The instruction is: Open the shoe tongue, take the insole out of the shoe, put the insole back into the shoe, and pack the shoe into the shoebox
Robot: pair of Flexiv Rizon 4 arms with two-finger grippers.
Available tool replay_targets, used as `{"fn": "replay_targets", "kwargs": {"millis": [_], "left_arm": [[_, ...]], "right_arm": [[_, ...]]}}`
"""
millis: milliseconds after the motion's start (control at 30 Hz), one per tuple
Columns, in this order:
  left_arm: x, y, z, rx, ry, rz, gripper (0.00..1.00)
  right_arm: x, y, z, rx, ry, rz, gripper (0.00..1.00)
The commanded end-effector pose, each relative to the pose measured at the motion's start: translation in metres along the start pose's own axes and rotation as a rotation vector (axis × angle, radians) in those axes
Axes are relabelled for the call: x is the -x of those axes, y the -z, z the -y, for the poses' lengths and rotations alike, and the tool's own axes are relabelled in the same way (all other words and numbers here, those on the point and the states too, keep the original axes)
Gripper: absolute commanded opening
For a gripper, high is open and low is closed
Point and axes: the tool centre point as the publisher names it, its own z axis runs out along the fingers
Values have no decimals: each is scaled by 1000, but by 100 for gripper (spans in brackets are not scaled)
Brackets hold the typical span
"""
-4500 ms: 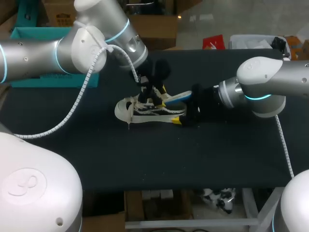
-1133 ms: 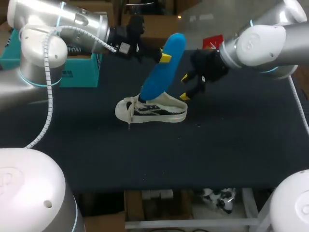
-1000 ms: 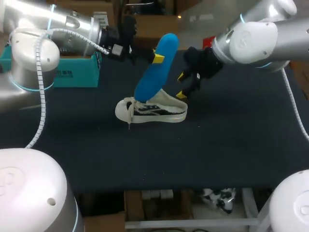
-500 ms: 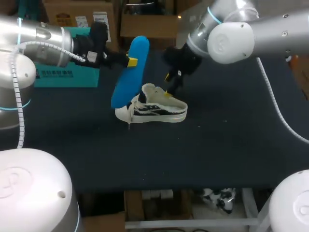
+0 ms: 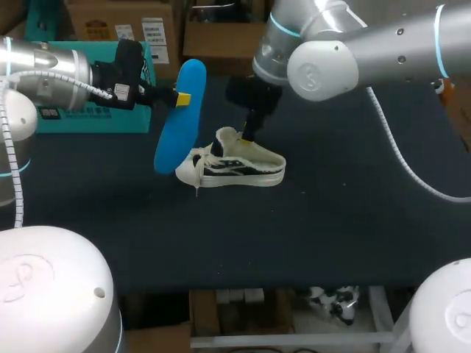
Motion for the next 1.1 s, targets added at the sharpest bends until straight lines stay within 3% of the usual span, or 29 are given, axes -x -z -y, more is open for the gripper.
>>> {"fn": "replay_targets", "kwargs": {"millis": [33, 233, 267, 300, 333, 500, 700, 1100], "left_arm": [[2, 2, -2, 3, 6, -2, 0], [2, 2, -5, 8, 16, 2, 0], [2, 2, -5, 9, 18, 2, 0], [2, 2, -5, 10, 21, 3, 0], [2, 2, -6, 11, 23, 3, 0], [2, 1, -7, 9, 43, -13, 0], [2, -1, -3, -5, 58, -97, 0], [-18, -5, 38, -54, 51, -316, 0]], "right_arm": [[-2, -1, -3, -174, -20, 12, 49], [-2, -5, 2, -197, -23, 8, 47], [-2, -6, 2, -198, -23, 8, 42], [-1, -6, 3, -199, -22, 8, 24], [-1, -7, 3, -200, -21, 10, 0], [-4, -5, 4, -178, -31, 24, 0], [-16, 6, 11, -120, -104, 40, 0], [-46, 35, 38, 12, -385, 41, 0]]}}
